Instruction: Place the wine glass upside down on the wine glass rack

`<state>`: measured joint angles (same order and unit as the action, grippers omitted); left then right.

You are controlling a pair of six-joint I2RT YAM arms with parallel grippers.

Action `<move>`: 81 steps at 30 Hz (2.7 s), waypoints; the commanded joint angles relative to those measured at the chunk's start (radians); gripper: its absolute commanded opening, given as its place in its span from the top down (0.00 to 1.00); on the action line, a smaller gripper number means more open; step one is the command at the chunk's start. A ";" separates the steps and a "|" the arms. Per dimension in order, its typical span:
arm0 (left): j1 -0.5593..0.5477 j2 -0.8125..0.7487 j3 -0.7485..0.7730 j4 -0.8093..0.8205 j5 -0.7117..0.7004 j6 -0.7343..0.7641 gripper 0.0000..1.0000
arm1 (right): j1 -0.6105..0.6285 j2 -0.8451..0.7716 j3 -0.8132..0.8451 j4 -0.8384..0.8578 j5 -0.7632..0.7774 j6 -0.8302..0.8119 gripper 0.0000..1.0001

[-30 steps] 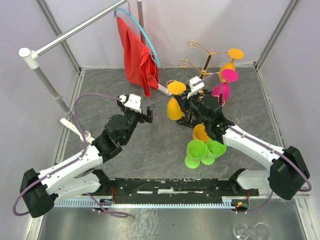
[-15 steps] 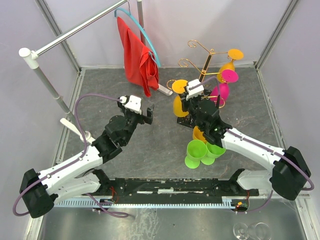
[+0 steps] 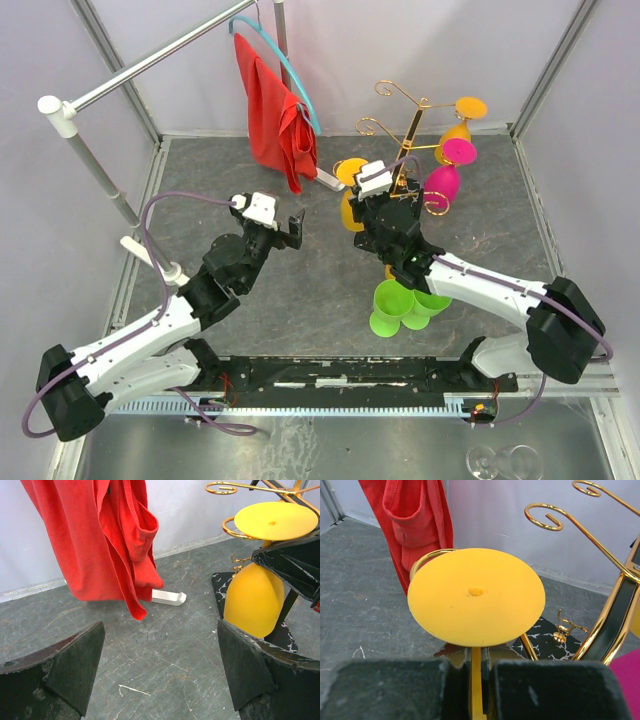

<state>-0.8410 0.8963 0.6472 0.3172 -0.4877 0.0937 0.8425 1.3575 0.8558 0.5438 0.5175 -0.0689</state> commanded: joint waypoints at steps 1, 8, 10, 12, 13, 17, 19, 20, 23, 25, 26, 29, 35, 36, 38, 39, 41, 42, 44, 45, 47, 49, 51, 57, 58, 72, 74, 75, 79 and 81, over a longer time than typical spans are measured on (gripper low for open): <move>0.006 -0.033 -0.010 0.049 0.012 -0.036 0.01 | 0.019 0.021 0.061 0.085 0.047 -0.035 0.99; 0.006 -0.042 -0.014 0.049 0.014 -0.031 0.01 | 0.020 0.064 0.083 0.105 0.040 -0.042 0.97; 0.007 -0.043 -0.014 0.049 0.017 -0.033 0.01 | 0.020 0.078 0.091 0.101 0.038 -0.037 0.97; 0.007 -0.042 -0.013 0.051 0.019 -0.035 0.01 | 0.020 0.088 0.094 0.105 0.038 -0.034 0.96; 0.006 -0.042 -0.014 0.051 0.019 -0.035 0.01 | 0.020 0.093 0.094 0.109 0.037 -0.033 0.96; 0.006 -0.044 -0.017 0.052 0.021 -0.037 0.01 | 0.020 0.108 0.098 0.124 0.039 -0.021 0.95; 0.007 -0.045 -0.019 0.054 0.021 -0.037 0.01 | 0.020 0.112 0.102 0.122 0.020 -0.016 0.95; 0.007 -0.045 -0.020 0.054 0.021 -0.037 0.01 | 0.020 0.114 0.105 0.119 0.007 -0.013 0.95; 0.006 -0.048 -0.022 0.054 0.020 -0.037 0.01 | 0.020 0.117 0.112 0.105 -0.051 -0.004 0.94; 0.006 -0.050 -0.024 0.054 0.017 -0.038 0.01 | 0.020 0.120 0.118 0.097 -0.080 -0.001 0.94; 0.006 -0.052 -0.026 0.054 0.017 -0.040 0.01 | 0.019 0.123 0.120 0.093 -0.093 0.000 0.94; 0.006 -0.061 -0.031 0.054 0.015 -0.043 0.01 | 0.020 0.132 0.129 0.083 -0.115 -0.002 0.93; 0.007 -0.069 -0.041 0.053 0.008 -0.043 0.01 | 0.020 0.129 0.124 0.088 -0.042 0.004 0.93; 0.007 -0.069 -0.041 0.053 0.007 -0.043 0.01 | 0.020 0.129 0.123 0.092 -0.027 0.002 0.93; 0.007 -0.068 -0.041 0.053 0.007 -0.041 0.01 | 0.020 0.127 0.119 0.103 0.011 -0.004 0.93; 0.007 -0.067 -0.041 0.054 0.008 -0.043 0.01 | 0.020 0.125 0.114 0.110 0.026 -0.005 0.93; 0.006 -0.065 -0.041 0.054 0.007 -0.043 0.01 | 0.019 0.123 0.107 0.128 0.053 -0.006 0.93; 0.006 -0.064 -0.041 0.054 0.009 -0.044 0.01 | 0.019 0.122 0.103 0.135 0.066 -0.006 0.93; 0.007 -0.063 -0.041 0.055 0.009 -0.046 0.01 | 0.020 0.121 0.100 0.144 0.085 -0.006 0.93; 0.007 -0.062 -0.041 0.055 0.009 -0.047 0.01 | 0.020 0.123 0.100 0.147 0.090 -0.006 0.93; 0.006 -0.062 -0.042 0.057 0.009 -0.048 0.01 | 0.020 0.131 0.103 0.148 0.092 -0.007 0.93; 0.007 -0.063 -0.043 0.060 0.009 -0.048 0.01 | 0.020 0.136 0.103 0.155 0.093 -0.007 0.93; 0.006 -0.063 -0.044 0.061 0.008 -0.049 0.01 | 0.020 0.140 0.103 0.165 0.102 -0.006 0.92; 0.006 -0.063 -0.049 0.069 0.005 -0.046 0.01 | 0.025 0.155 0.104 0.200 0.143 -0.013 0.92; 0.006 -0.063 -0.049 0.069 0.004 -0.045 0.01 | 0.028 0.163 0.107 0.210 0.150 -0.019 0.92; 0.006 -0.085 -0.060 0.074 -0.003 -0.027 0.01 | 0.052 0.217 0.162 0.225 0.111 -0.049 0.88; 0.006 -0.085 -0.060 0.074 0.001 -0.028 0.01 | 0.052 0.207 0.157 0.213 0.069 -0.046 0.87; 0.006 -0.086 -0.059 0.074 0.000 -0.028 0.01 | 0.051 0.203 0.157 0.200 0.051 -0.047 0.87; 0.006 -0.085 -0.059 0.075 0.001 -0.031 0.01 | 0.050 0.184 0.158 0.141 0.009 -0.049 0.85; 0.007 -0.083 -0.061 0.075 0.002 -0.032 0.01 | 0.050 0.176 0.151 0.128 0.010 -0.050 0.83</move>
<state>-0.8391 0.8272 0.5896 0.3393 -0.4709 0.0937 0.8806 1.5715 0.9779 0.7044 0.6186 -0.1078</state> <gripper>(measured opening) 0.993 0.160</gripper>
